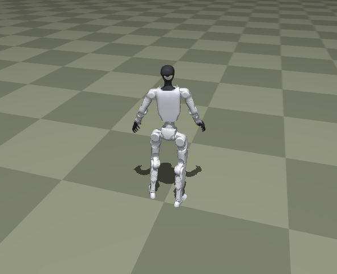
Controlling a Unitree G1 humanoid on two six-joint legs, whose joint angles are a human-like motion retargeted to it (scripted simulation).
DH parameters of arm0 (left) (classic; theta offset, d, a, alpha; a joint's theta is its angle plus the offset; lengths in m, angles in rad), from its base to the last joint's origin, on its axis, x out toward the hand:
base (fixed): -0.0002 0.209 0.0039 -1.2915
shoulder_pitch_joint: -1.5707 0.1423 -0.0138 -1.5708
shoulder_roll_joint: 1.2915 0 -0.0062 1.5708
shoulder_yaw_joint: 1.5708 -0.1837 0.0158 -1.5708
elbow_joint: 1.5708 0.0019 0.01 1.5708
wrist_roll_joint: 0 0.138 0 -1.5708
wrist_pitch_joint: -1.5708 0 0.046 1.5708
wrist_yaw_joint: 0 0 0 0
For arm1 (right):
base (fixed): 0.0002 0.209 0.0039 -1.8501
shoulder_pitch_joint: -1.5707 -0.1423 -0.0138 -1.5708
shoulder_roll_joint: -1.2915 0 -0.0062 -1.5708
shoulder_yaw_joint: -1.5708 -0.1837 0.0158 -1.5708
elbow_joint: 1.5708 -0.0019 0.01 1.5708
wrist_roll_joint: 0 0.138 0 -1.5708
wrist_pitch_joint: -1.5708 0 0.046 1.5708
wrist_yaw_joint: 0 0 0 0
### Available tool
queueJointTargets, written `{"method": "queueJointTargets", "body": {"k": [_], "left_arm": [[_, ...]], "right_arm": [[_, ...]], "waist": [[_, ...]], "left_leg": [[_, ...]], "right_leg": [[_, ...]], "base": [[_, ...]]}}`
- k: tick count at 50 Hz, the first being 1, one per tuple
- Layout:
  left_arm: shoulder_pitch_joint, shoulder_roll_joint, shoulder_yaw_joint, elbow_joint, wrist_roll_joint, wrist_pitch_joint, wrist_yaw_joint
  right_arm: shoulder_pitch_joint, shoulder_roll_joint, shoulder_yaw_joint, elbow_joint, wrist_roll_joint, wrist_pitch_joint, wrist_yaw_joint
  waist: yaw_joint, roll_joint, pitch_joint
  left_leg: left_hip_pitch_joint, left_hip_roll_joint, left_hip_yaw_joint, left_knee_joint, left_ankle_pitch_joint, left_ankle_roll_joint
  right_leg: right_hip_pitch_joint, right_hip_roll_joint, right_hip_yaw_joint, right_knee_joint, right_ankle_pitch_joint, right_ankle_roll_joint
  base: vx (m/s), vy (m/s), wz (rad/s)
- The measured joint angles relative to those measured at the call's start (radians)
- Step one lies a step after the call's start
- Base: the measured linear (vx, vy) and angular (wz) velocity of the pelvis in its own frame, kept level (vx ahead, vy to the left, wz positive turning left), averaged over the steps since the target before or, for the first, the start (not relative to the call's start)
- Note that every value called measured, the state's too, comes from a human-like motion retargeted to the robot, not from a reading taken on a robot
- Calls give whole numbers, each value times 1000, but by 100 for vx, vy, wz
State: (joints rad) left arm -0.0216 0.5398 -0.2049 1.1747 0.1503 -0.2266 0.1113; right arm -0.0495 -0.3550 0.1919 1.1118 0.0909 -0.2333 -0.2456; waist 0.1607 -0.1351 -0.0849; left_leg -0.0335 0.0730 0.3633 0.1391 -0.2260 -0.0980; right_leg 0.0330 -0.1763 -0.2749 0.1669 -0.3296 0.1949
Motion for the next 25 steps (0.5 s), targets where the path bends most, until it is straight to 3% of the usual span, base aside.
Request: {"method": "queueJointTargets", "body": {"k": [10,18,25], "left_arm": [[-61,-196,-34,96,-43,30,-8],[-166,-311,-107,298,-148,67,-43],[-171,-339,-195,307,-170,60,-71]], "right_arm": [[36,159,144,22,-24,25,29],[51,267,119,111,81,36,-24],[32,243,80,168,172,28,-29]], "waist": [[5,-39,-13],[-34,-13,-29],[-57,8,-36]], "left_leg": [[17,-24,48,10,-32,-34],[22,-47,32,20,-45,-52],[31,-55,35,22,-54,-43]], "right_leg": [[-6,-31,38,-3,-4,-12],[5,-57,28,15,-18,-29],[10,-66,32,20,-10,-39]], "base": [[2,16,-26],[1,11,8],[0,4,0]]}}
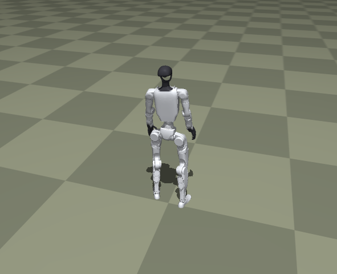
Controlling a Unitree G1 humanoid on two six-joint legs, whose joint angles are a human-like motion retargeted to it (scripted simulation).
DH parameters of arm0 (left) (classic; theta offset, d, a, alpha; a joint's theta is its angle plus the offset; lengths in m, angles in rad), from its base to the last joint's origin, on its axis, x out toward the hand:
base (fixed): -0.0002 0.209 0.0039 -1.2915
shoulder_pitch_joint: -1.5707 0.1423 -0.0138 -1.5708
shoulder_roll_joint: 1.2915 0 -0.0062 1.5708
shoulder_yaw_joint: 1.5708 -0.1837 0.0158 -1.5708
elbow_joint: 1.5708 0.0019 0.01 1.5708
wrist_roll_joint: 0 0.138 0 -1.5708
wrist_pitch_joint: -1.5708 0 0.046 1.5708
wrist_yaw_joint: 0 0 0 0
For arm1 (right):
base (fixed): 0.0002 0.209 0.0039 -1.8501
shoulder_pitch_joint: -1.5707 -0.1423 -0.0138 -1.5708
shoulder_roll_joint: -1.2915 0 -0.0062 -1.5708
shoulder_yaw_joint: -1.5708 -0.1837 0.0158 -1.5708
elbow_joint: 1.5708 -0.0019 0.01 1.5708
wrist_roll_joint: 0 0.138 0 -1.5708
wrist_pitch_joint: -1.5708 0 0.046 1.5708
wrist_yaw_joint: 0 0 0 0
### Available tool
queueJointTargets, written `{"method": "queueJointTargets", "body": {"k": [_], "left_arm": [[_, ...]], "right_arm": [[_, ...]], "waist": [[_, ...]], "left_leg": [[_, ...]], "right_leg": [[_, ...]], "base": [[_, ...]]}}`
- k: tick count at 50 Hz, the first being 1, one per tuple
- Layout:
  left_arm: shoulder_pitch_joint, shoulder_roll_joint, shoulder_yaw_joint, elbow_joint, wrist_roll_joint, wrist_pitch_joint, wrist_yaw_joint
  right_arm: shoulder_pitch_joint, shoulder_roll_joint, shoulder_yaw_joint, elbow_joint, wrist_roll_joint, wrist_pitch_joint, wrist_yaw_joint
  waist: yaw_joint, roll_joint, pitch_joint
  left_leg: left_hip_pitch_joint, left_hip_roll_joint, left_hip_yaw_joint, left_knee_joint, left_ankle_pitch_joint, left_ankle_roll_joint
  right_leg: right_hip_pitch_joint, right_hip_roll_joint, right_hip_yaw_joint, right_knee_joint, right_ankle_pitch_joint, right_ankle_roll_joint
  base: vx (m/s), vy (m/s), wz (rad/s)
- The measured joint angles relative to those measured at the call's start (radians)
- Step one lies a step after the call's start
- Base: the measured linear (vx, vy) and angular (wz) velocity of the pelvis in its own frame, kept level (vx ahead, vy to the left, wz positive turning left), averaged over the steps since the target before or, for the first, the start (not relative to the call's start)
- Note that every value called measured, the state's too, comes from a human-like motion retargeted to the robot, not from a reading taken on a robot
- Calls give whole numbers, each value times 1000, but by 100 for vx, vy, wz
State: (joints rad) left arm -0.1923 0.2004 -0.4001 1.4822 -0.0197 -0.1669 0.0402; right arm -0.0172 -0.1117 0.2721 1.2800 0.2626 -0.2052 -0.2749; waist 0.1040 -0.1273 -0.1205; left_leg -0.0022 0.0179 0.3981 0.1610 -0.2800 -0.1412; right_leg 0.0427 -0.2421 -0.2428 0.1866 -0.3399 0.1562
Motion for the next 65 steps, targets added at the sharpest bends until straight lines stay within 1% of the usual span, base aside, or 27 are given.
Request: {"method": "queueJointTargets", "body": {"k": [7,10,13,17,20,22,23,25,26,27,29,32,35,40,45,49,52,57,61,65], "left_arm": [[40,43,49,-78,31,-20,-29],[37,95,63,-107,74,-21,-75],[1,174,57,-120,118,-17,-122],[-85,321,50,-125,153,-9,-156],[-156,466,58,-133,155,-15,-152],[-186,573,64,-143,146,-25,-136],[-195,625,64,-153,131,-24,-125],[-217,737,68,-158,127,-35,-105],[-230,794,69,-155,127,-41,-96],[-243,848,69,-152,127,-45,-86],[-276,950,67,-140,122,-50,-69],[-335,1081,55,-119,103,-53,-46],[-398,1190,33,-101,81,-55,-25],[-500,1328,-6,-74,60,-72,14],[-575,1402,-57,-43,59,-89,36],[-625,1435,-107,-14,44,-103,35],[-665,1454,-146,6,21,-109,32],[-742,1463,-222,33,-20,-113,34],[-799,1429,-299,58,-47,-118,21],[-824,1375,-362,97,-61,-119,-32]], "right_arm": [[-2,-62,-50,9,-8,5,49],[-10,-86,-70,19,-11,19,95],[-27,-113,-80,26,-2,37,144],[-52,-160,-86,11,17,54,197],[-75,-208,-88,-22,16,58,228],[-87,-251,-83,-49,4,54,241],[-95,-281,-80,-61,1,55,248],[-109,-335,-79,-82,-24,51,258],[-117,-363,-82,-89,-39,51,261],[-126,-393,-86,-95,-54,52,263],[-144,-458,-102,-98,-80,59,263],[-169,-563,-138,-87,-110,76,257],[-193,-670,-180,-58,-128,87,247],[-253,-851,-240,1,-125,96,219],[-333,-1019,-268,75,-146,95,198],[-410,-1115,-243,129,-164,90,198],[-478,-1161,-196,161,-166,86,200],[-601,-1200,-77,198,-172,84,200],[-684,-1215,23,211,-198,84,204],[-743,-1219,94,214,-223,82,226]], "waist": [[11,5,-1],[22,-1,9],[33,-13,34],[30,-31,89],[7,-39,144],[-15,-39,170],[-27,-34,177],[-47,-33,192],[-53,-34,197],[-57,-35,202],[-58,-37,211],[-45,-40,218],[-26,-34,200],[28,71,178],[55,194,138],[52,284,117],[36,323,112],[3,350,123],[-9,369,141],[-8,387,152]], "left_leg": [[-2,-1,14,2,-7,5],[-11,-1,13,4,-8,8],[-25,0,2,8,-8,9],[-40,16,-22,10,-3,3],[-42,48,-43,10,5,-4],[-40,77,-56,-6,23,-11],[-37,88,-67,-34,48,-27],[-34,122,-73,-56,65,-25],[-35,138,-72,-61,68,-17],[-35,154,-69,-65,69,-9],[-34,180,-60,-68,68,9],[-35,216,-40,-61,62,30],[-54,260,-19,-41,60,30],[-92,483,6,40,53,-36],[-151,684,-13,102,75,-93],[-183,806,-46,96,112,-120],[-205,853,-65,68,147,-121],[-230,900,-89,44,182,-121],[-243,937,-106,64,183,-121],[-245,962,-111,90,174,-121]], "right_leg": [[5,1,9,-32,29,8],[4,1,7,-46,42,13],[0,3,-8,-51,56,14],[-13,16,-34,-28,83,7],[-38,45,-8,28,123,10],[-62,81,65,55,170,19],[-61,104,119,24,205,8],[-85,132,223,29,253,29],[-96,132,265,27,276,42],[-104,127,301,21,300,52],[-110,85,338,-14,359,65],[-113,-17,338,-87,461,80],[-136,-122,299,-153,538,106],[-175,-152,163,-206,592,106],[-214,-195,91,-217,619,106],[-235,-234,80,-212,629,106],[-263,-279,95,-204,636,106],[-313,-350,130,-194,639,106],[-337,-382,115,-188,643,106],[-348,-400,74,-180,648,106]], "base": [[0,0,0],[0,0,0],[-6,3,16],[-10,4,30],[-12,4,30],[-15,4,18],[-17,4,9],[-13,4,-6],[-7,3,-22],[-6,3,-30],[-4,4,-37],[0,3,-45],[2,1,-56],[0,-5,-77],[-3,1,-55],[-4,2,-25],[-8,1,-11],[-8,-1,-6],[-6,-1,-5],[-3,0,-4]]}}
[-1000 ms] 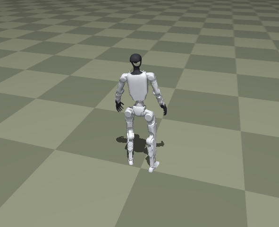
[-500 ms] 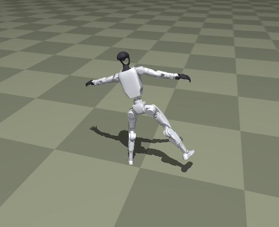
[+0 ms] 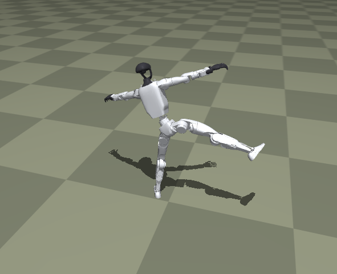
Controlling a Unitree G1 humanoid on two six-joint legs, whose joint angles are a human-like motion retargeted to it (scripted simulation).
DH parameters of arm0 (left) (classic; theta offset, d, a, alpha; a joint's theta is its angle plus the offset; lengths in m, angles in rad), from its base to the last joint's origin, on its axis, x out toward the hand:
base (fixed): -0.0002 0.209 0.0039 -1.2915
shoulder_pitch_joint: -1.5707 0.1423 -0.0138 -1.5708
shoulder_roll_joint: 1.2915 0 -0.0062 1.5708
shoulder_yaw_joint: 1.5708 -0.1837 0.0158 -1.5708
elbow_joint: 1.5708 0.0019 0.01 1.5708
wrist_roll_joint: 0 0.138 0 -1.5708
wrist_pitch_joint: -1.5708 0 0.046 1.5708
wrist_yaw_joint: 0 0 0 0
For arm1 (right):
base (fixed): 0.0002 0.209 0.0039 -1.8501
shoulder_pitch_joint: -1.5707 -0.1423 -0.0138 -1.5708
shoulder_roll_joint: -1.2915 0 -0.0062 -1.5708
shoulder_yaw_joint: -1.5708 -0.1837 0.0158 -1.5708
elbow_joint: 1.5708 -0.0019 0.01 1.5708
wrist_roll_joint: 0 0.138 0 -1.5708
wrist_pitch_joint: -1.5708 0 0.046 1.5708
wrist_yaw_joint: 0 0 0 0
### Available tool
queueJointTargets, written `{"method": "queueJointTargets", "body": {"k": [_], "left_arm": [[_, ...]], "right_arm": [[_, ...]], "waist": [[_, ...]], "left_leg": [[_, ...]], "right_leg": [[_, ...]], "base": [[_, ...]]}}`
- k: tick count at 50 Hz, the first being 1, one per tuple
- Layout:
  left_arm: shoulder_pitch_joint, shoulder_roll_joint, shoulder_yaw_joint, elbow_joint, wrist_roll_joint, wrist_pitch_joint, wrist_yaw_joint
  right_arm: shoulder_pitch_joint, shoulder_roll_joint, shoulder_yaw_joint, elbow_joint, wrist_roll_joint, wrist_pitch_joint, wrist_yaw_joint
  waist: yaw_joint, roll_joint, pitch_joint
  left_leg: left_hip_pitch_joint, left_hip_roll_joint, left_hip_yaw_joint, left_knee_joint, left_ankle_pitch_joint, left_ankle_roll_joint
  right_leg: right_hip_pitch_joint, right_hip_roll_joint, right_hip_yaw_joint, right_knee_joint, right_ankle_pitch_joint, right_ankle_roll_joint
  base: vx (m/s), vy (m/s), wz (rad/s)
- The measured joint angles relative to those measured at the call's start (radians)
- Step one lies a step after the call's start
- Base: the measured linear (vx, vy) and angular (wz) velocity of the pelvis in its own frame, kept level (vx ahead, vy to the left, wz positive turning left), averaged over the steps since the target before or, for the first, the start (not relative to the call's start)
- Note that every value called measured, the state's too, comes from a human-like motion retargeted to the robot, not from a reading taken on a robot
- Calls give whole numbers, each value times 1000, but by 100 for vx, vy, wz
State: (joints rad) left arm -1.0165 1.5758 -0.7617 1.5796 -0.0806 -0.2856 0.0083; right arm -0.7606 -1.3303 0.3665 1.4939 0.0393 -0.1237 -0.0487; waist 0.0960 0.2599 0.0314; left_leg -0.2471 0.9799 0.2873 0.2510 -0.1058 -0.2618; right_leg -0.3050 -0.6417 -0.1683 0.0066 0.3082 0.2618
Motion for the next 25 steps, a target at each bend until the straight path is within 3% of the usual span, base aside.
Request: {"method": "queueJointTargets", "body": {"k": [6,13,20,25], "left_arm": [[37,-33,16,40,-12,20,-63],[151,-28,175,10,-49,30,6],[434,-130,456,-86,3,44,35],[583,-288,555,-134,104,61,16]], "right_arm": [[-42,14,25,2,3,4,30],[48,39,-65,-25,18,-4,2],[263,92,-240,-80,16,-8,21],[416,163,-372,-131,41,-13,40]], "waist": [[-8,-4,-2],[-39,-75,-11],[-66,-184,10],[-83,-271,30]], "left_leg": [[17,-30,23,0,-12,0],[3,-144,48,-24,-23,0],[39,-281,94,-71,-49,0],[89,-382,131,-95,-85,0]], "right_leg": [[0,-27,-19,11,-3,0],[8,-12,-16,12,-11,0],[48,97,-15,0,-99,0],[95,212,-46,-13,-163,0]], "base": [[0,0,0],[0,0,0],[-1,0,8],[4,0,16]]}}
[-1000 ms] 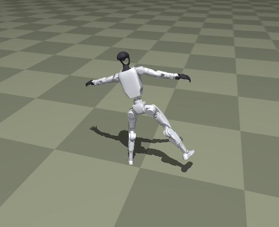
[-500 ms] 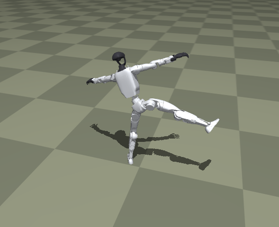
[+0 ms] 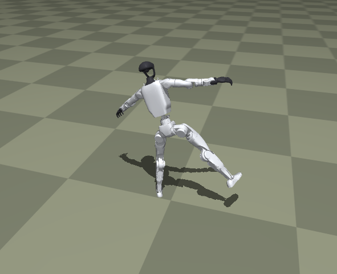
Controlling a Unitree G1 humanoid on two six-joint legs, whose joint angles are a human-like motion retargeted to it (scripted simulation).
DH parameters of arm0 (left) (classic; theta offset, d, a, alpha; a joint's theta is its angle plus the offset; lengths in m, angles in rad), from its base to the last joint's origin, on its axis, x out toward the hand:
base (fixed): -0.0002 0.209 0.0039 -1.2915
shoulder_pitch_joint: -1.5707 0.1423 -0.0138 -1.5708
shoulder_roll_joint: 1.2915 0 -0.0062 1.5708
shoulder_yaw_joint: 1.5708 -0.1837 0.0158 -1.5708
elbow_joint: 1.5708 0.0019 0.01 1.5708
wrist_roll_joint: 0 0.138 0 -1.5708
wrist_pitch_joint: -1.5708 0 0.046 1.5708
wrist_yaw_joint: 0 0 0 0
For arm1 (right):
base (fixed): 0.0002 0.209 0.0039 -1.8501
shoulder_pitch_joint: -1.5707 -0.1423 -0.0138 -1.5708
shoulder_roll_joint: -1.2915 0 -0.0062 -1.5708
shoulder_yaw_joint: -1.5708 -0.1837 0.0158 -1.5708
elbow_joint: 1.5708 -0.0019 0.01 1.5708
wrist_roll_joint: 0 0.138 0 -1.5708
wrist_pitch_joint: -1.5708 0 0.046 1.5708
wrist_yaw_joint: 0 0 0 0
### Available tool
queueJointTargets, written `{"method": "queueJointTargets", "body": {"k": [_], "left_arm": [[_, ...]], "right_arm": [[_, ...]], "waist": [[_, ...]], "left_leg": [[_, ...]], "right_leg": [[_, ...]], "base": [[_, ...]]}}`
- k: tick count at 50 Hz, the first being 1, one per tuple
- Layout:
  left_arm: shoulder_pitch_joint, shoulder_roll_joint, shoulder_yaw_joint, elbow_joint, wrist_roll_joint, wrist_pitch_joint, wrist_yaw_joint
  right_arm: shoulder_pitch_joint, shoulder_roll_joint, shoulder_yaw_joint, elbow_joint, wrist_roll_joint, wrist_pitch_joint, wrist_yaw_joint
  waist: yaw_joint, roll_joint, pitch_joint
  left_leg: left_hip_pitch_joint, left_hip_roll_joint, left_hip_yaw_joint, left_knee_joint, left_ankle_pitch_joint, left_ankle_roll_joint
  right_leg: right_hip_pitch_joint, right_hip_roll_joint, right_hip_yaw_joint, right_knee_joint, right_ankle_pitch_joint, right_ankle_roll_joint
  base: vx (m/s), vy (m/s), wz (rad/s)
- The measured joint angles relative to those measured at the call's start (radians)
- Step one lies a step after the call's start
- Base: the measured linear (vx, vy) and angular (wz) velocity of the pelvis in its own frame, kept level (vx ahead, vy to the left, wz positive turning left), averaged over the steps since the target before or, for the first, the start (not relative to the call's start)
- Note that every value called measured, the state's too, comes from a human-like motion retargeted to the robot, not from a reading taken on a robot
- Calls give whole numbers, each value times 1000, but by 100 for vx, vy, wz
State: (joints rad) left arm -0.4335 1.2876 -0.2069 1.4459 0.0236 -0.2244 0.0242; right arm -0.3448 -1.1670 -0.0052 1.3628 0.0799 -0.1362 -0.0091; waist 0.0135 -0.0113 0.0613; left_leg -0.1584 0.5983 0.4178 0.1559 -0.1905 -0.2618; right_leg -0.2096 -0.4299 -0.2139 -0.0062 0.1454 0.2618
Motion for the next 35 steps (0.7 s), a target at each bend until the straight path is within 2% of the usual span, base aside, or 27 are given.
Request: {"method": "queueJointTargets", "body": {"k": [4,9,14,18,25,30,35], "left_arm": [[53,-158,-4,-3,70,9,-27],[77,-370,-61,-9,69,17,-23],[128,-557,-88,-106,26,4,25],[193,-677,-97,-223,29,-8,30],[306,-827,-99,-324,59,-3,24],[345,-917,-56,-247,33,36,29],[341,-969,-51,-131,37,83,7]], "right_arm": [[165,87,-100,-115,46,-20,9],[362,220,-169,-319,123,-55,7],[461,357,-165,-458,180,-68,1],[472,462,-112,-469,198,-72,-6],[395,635,29,-342,201,-80,-77],[333,743,138,-277,158,-58,-80],[316,823,205,-278,121,-34,-46]], "waist": [[-15,-72,22],[-22,-154,30],[4,-158,45],[33,-151,20],[90,-122,-45],[108,-99,-74],[106,-72,-93]], "left_leg": [[59,-96,14,-14,-31,5],[114,-273,13,-63,-35,49],[172,-366,14,-88,-33,76],[189,-428,22,-91,-30,80],[183,-502,61,-43,-55,57],[160,-535,86,21,-85,37],[143,-561,87,51,-101,43]], "right_leg": [[68,97,37,-12,-28,0],[130,177,97,-34,-38,-3],[202,299,102,-33,-50,-36],[235,355,84,-14,-68,-71],[268,339,-7,9,-193,-112],[272,289,-38,11,-284,-106],[268,253,-55,20,-337,-97]], "base": [[10,3,43],[6,11,45],[5,6,19],[7,2,-3],[7,2,-28],[6,0,-29],[1,0,-3]]}}
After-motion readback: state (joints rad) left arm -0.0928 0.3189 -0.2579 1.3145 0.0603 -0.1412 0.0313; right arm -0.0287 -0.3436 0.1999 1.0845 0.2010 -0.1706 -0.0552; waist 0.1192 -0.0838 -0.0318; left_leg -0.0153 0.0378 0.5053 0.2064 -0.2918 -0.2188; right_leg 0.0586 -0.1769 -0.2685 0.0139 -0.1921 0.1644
